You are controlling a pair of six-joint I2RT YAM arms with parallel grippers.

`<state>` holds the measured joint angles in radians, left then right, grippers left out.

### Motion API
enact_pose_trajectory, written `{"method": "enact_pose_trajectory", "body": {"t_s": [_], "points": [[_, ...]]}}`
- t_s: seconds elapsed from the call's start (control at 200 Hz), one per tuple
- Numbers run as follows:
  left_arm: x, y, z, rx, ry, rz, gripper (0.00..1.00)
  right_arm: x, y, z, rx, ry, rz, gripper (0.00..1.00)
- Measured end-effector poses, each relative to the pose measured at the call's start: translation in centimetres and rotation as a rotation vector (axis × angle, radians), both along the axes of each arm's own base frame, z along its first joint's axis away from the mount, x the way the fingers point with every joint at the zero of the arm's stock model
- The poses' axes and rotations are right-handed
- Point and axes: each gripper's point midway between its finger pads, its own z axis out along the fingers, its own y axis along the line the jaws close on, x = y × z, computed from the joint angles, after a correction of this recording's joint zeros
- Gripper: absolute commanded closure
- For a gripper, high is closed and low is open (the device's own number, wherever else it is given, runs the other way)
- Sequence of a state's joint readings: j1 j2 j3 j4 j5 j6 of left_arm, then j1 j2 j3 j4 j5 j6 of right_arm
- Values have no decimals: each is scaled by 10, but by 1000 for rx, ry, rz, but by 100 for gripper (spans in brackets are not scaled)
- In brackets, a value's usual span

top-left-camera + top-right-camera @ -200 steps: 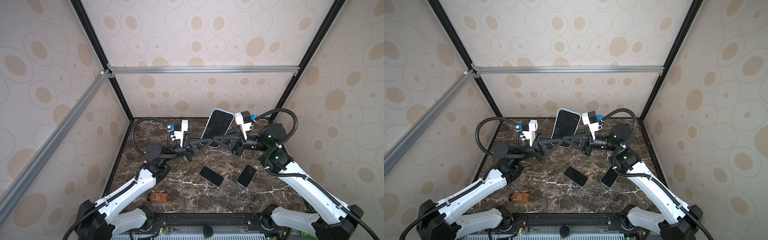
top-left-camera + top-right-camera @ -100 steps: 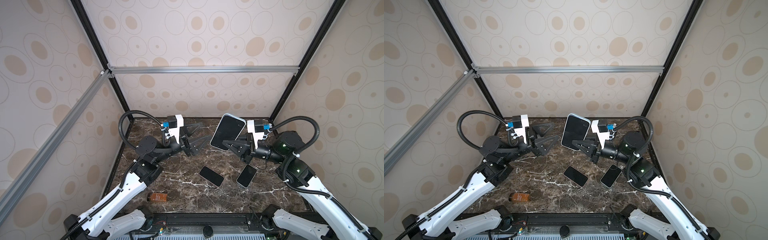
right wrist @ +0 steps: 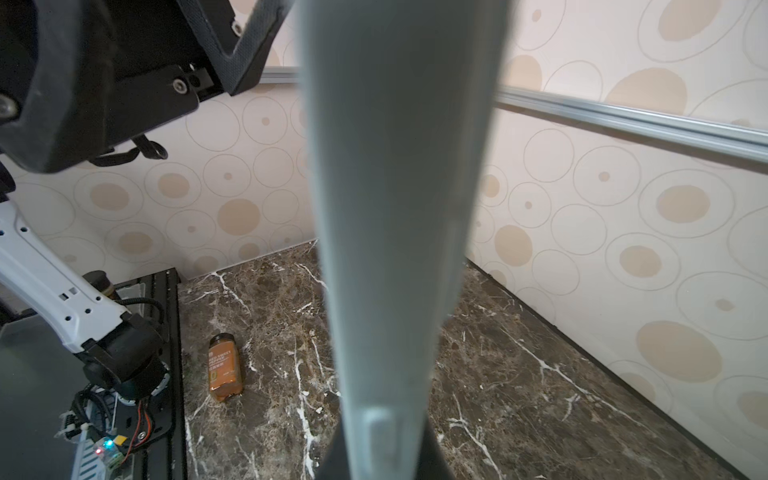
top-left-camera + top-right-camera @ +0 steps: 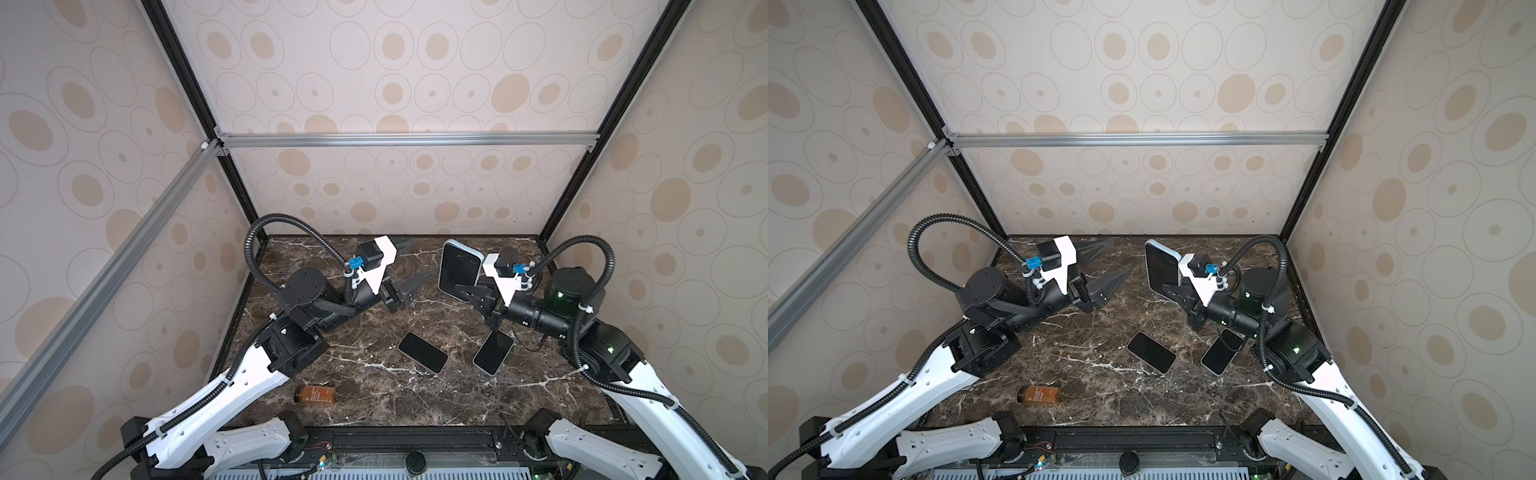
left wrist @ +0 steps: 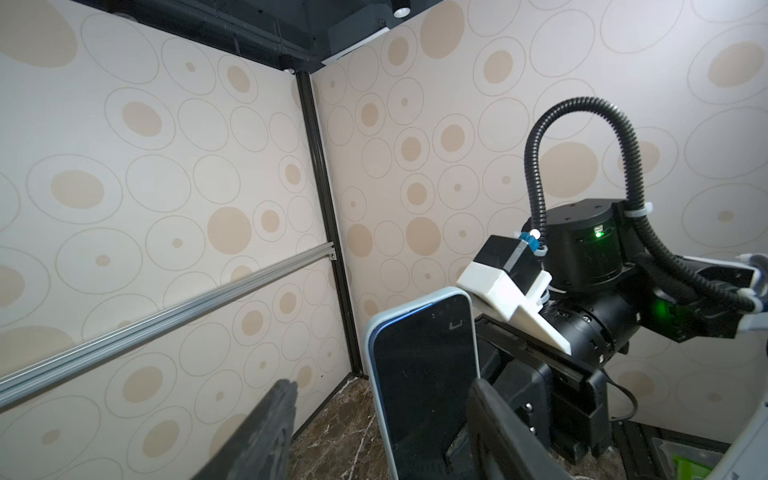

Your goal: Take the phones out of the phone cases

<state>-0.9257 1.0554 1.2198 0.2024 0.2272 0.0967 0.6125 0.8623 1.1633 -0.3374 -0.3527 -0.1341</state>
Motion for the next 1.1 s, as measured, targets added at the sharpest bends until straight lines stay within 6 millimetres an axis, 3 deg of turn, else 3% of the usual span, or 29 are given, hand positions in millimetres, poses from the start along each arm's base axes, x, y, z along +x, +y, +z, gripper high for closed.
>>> {"method": "enact_pose_trajectory", "body": {"t_s": [0.255, 1.1], "points": [[-2, -30, -20, 94, -62, 39, 44, 0, -5, 4, 2, -18, -23, 100], [13, -41, -12, 105, -150, 143, 64, -3, 2, -4, -14, 15, 25, 100]]}}
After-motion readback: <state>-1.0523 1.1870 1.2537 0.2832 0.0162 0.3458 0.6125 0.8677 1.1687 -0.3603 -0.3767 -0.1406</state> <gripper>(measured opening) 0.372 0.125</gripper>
